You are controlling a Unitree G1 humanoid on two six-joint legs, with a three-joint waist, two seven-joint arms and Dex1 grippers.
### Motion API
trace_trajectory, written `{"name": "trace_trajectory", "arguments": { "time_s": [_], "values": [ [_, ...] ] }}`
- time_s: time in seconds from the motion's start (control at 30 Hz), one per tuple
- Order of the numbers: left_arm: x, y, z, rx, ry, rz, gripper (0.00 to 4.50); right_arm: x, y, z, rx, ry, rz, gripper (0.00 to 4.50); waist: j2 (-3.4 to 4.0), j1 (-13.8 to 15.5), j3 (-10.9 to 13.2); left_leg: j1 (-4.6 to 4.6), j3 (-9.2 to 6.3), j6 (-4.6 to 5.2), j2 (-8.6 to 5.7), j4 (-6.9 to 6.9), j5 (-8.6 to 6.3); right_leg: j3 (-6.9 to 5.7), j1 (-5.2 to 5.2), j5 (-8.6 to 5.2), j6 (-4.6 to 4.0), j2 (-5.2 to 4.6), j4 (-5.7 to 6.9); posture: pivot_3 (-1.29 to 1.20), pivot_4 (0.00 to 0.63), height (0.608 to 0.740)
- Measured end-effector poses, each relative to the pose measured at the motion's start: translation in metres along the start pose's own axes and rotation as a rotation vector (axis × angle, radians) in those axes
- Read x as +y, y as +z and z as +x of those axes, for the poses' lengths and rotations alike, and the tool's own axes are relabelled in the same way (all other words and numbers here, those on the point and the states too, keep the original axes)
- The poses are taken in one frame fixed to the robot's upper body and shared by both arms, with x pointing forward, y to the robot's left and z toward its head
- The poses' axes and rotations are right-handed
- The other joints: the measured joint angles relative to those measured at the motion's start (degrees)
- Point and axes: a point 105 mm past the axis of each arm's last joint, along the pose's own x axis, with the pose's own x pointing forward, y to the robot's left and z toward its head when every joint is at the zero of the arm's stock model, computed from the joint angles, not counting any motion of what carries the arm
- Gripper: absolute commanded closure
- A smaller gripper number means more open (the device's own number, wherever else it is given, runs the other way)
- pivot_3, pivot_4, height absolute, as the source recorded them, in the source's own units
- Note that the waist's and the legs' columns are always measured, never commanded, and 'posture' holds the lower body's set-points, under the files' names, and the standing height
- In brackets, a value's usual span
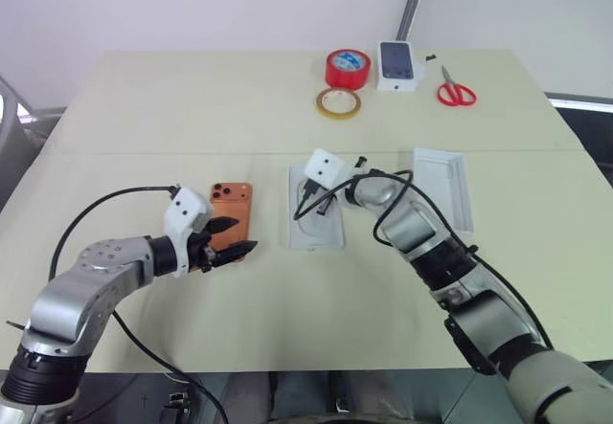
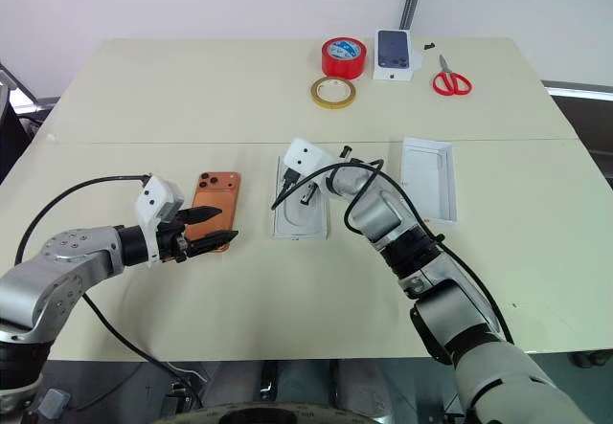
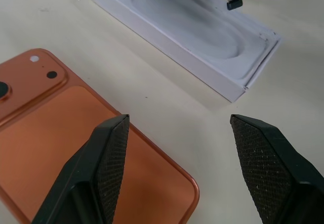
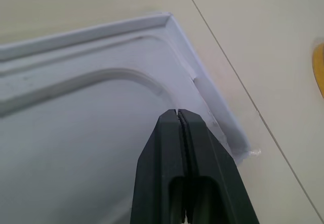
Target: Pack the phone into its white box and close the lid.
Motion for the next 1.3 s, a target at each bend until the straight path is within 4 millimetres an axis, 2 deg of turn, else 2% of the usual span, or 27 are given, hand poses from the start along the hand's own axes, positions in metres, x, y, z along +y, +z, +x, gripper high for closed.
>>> {"name": "trace_trajectory", "arguments": {
  "time_s": [0.13, 0.2, 0.33, 0.53, 0.63, 0.73, 0.8, 0.93, 1.03, 1.17, 1.3],
  "values": [
    [-0.001, 0.001, 0.001, -0.008, 0.011, -0.006, 1.16, 0.000, 0.002, -0.001, -0.013, 0.000, -0.016, 4.47, 0.00, 0.0, 0.0, 0.00, 0.00, 0.00, 0.00, 0.01, 0.00, 0.00, -0.02, 0.00, 0.00, 0.00, 0.02, 0.00, 0.150, 0.740],
    [0.000, 0.001, 0.003, -0.021, 0.029, -0.034, 1.16, 0.001, 0.008, -0.007, -0.051, 0.013, -0.026, 4.47, 0.00, 0.1, 0.0, -0.06, 0.00, 0.02, 0.00, 0.01, -0.01, 0.00, -0.06, 0.00, 0.00, -0.01, 0.04, 0.00, 0.150, 0.740],
    [0.016, 0.009, -0.002, -0.048, 0.112, -0.086, 1.16, 0.018, 0.015, -0.027, -0.104, 0.117, -0.056, 4.47, 0.00, 0.1, 0.0, -0.14, 0.00, 0.07, 0.00, 0.06, -0.04, 0.00, -0.16, 0.00, 0.00, 0.00, 0.11, 0.00, 0.150, 0.740],
    [0.030, 0.009, -0.007, -0.043, 0.180, -0.132, 1.16, 0.049, 0.000, -0.041, -0.057, 0.277, -0.089, 4.47, 0.00, 0.0, 0.0, -0.14, 0.00, 0.08, 0.00, 0.07, -0.04, 0.00, -0.22, 0.00, 0.00, 0.00, 0.19, 0.00, 0.150, 0.740],
    [0.035, 0.005, -0.008, -0.022, 0.208, -0.159, 1.16, 0.054, -0.002, -0.046, -0.052, 0.303, -0.108, 4.47, -0.02, 0.1, 0.0, -0.15, 0.00, 0.08, 0.00, 0.08, -0.04, 0.01, -0.22, 0.00, 0.00, -0.01, 0.20, 0.00, 0.150, 0.740],
    [0.041, 0.006, -0.011, -0.027, 0.238, -0.207, 1.16, 0.054, 0.003, -0.044, -0.068, 0.285, -0.102, 4.47, -0.02, 0.1, 0.0, -0.15, 0.00, 0.08, 0.00, 0.08, -0.04, 0.01, -0.24, 0.00, 0.00, -0.01, 0.23, 0.00, 0.150, 0.740],
    [0.050, 0.009, -0.015, -0.047, 0.279, -0.274, 1.16, 0.052, 0.014, -0.041, -0.108, 0.255, -0.077, 4.47, -0.02, 0.0, 0.0, -0.19, 0.00, 0.06, 0.00, 0.10, -0.03, 0.01, -0.31, 0.00, 0.00, 0.00, 0.29, 0.00, 0.150, 0.740],
    [0.070, 0.010, -0.027, -0.068, 0.372, -0.401, 0.03, 0.039, 0.052, -0.040, -0.227, 0.210, -0.040, 4.50, -0.03, 0.0, 0.0, -0.49, 0.00, -0.19, -0.01, 0.30, 0.12, 0.01, -0.68, 0.00, 0.01, 0.00, 0.65, 0.00, 0.150, 0.740],
    [0.077, 0.004, -0.031, -0.038, 0.420, -0.471, 0.03, 0.043, 0.070, -0.037, -0.266, 0.212, -0.021, 4.50, -0.03, 0.1, 0.0, -0.50, -0.01, -0.21, -0.03, 0.33, 0.13, 0.01, -0.70, 0.00, 0.01, -0.01, 0.70, 0.00, 0.150, 0.740],
    [0.082, -0.005, -0.028, 0.025, 0.437, -0.558, 0.03, 0.059, 0.071, -0.022, -0.228, 0.254, -0.009, 4.50, -0.05, 0.1, 0.0, -0.55, -0.02, -0.21, -0.06, 0.44, 0.14, 0.01, -0.72, 0.00, 0.01, -0.03, 0.75, 0.00, 0.150, 0.740],
    [0.078, -0.007, -0.024, 0.072, 0.408, -0.594, 0.03, 0.069, 0.065, -0.010, -0.165, 0.284, -0.060, 4.50, -0.05, 0.0, 0.0, -0.58, -0.03, -0.34, -0.05, 0.44, 0.21, 0.01, -0.77, 0.00, 0.01, -0.02, 0.79, 0.00, 0.150, 0.740]
  ]
}}
